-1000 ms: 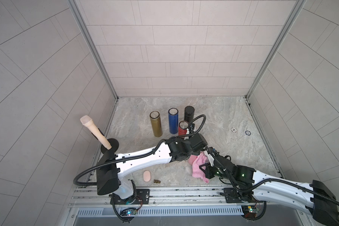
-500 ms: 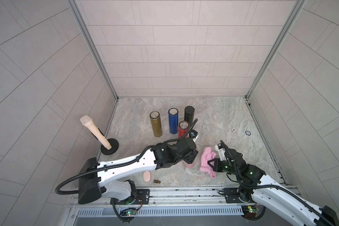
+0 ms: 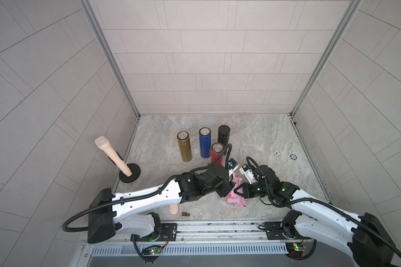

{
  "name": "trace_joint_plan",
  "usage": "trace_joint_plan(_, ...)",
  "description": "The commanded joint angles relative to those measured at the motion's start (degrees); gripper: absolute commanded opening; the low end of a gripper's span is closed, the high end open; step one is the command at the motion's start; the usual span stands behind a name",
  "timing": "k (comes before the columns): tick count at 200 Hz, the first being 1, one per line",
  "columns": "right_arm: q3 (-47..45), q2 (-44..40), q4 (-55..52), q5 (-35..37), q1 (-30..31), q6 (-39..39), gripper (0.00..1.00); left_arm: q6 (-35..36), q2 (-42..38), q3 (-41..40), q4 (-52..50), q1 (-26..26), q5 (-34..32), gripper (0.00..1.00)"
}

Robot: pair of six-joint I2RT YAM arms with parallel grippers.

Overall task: Wipe the surface of the thermos
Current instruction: Wipe the dirt from the surface of the thermos.

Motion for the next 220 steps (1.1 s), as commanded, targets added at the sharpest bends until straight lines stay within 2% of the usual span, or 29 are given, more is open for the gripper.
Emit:
trace_joint_plan(1,5.0,-4.1,-1.1,-2.2,-0.6,-2.0,0.00,0.9,-0.5,-0.6,4.8,0.0,-0.9,0.00)
trace_joint_plan(22,9.3,-5.8,-4.5,-2.6,-1.2,-3.0,0.00,0.3,-1.1,-2.0,5.9,0.0,-0.3,0.00)
trace_joint_plan(56,12.1,-4.6,-3.7,-3.9,-1.2,-2.9,0.00,-0.2,-2.1,-3.2,6.6,0.1,-1.0,0.00)
trace_joint_plan(67,11.2,-3.9,-2.3,-4.2,-1.2,-2.3,0.00,-0.6,-2.3,-3.5,7.1,0.0,-1.6,0.00)
trace_joint_plan(98,0.7,-4.1,1.9,-1.7,-1.2,-0.6,0.00,-2.9,-1.7,-4.1,9.0,0.1,-3.1,0.00)
trace_joint_plan(126,-4.5,-7.2,-2.2,3.6,-1.1,-1.1,0.00,-7.1,1.0,-2.4,8.3,0.1,-7.1,0.00)
trace_joint_plan(149,-5.5,-14.6,-6.7,5.7,0.7,-2.3,0.00,-15.6,3.9,2.3,2.3,0.0,-13.8,0.00)
trace_joint_plan(173,-7.4,-25.0,-5.0,10.3,7.0,-0.1,0.00,-25.8,6.9,8.8,-7.1,-1.2,-19.0,0.00)
trace_joint_plan(195,-8.7,-30.0,-1.1,14.6,12.5,0.9,0.00,-34.6,10.0,13.7,-13.7,-1.9,-19.8,0.00)
trace_joint_plan(220,-8.5,-29.8,2.6,17.0,16.8,0.8,0.00,-39.0,14.6,19.4,-19.0,-2.8,-17.1,0.00)
